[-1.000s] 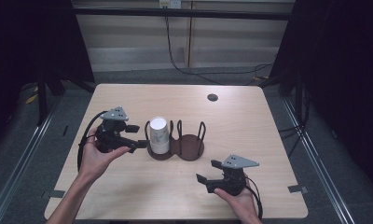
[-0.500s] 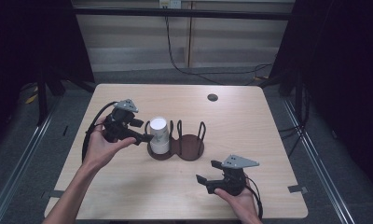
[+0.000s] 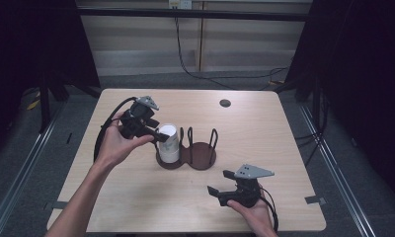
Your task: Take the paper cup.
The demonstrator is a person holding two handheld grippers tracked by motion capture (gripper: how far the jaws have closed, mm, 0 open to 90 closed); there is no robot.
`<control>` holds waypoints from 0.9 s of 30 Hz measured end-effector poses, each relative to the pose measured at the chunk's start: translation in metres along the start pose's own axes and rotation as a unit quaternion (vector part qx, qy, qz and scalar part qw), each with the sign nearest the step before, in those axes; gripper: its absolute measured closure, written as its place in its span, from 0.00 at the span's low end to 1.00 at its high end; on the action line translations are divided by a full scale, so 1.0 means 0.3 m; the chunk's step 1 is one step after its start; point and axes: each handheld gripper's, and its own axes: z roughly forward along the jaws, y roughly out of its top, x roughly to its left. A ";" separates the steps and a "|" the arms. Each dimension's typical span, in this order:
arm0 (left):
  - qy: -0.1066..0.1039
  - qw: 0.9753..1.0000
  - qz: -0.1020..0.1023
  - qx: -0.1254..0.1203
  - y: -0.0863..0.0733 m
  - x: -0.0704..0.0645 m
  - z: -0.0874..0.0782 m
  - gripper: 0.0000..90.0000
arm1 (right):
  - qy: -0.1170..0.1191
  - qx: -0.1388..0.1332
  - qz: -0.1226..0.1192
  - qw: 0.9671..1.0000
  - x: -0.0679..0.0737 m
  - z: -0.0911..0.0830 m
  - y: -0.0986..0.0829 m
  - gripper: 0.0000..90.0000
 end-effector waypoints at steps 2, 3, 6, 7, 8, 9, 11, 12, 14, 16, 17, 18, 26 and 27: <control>-0.003 1.000 0.004 0.015 0.021 0.006 -0.001 0.38 | 0.001 -0.001 0.000 1.000 0.002 -0.001 0.001 0.18; -0.005 1.000 0.005 0.019 0.030 0.007 0.001 0.38 | 0.002 0.000 -0.002 1.000 0.003 -0.002 0.001 0.18; 0.007 1.000 0.005 0.030 0.056 -0.006 0.001 0.35 | 0.003 0.001 -0.004 1.000 0.006 -0.002 0.001 0.18; 0.001 0.999 0.009 0.039 0.067 -0.011 0.002 0.35 | 0.004 0.002 -0.004 1.000 0.007 -0.001 0.001 0.18; 0.006 0.999 0.009 0.041 0.073 -0.014 0.003 0.37 | 0.004 0.002 -0.005 1.000 0.007 -0.001 0.000 0.18; 0.007 0.999 0.010 0.047 0.081 -0.016 0.003 0.37 | 0.004 0.002 -0.005 1.000 0.008 -0.001 0.000 0.18; 0.004 0.998 0.012 0.056 0.093 -0.013 0.006 0.37 | 0.005 0.003 -0.006 1.000 0.009 0.000 0.000 0.18; 0.009 0.998 0.009 0.055 0.096 -0.013 0.010 0.36 | 0.005 0.003 -0.006 1.000 0.010 0.000 0.000 0.18; 0.009 0.998 0.006 0.061 0.105 -0.009 0.019 0.36 | 0.006 0.004 -0.007 1.000 0.011 0.001 -0.001 0.18; 0.009 0.998 0.008 0.069 0.111 -0.005 0.031 0.37 | 0.008 0.006 -0.008 1.000 0.011 0.002 -0.001 0.18; 0.012 0.997 0.009 0.073 0.113 -0.004 0.037 0.36 | 0.009 0.005 -0.010 1.000 0.011 0.003 -0.001 0.18; 0.010 0.997 0.008 0.079 0.115 -0.001 0.043 0.36 | 0.008 0.005 -0.010 1.000 0.012 0.004 -0.002 0.18; 0.000 0.995 0.002 0.101 0.114 0.031 0.088 0.29 | 0.011 0.009 -0.011 1.000 0.014 0.005 -0.003 0.18; -0.005 0.995 0.004 0.099 0.111 0.034 0.093 0.28 | 0.012 0.008 -0.012 1.000 0.014 0.005 -0.003 0.18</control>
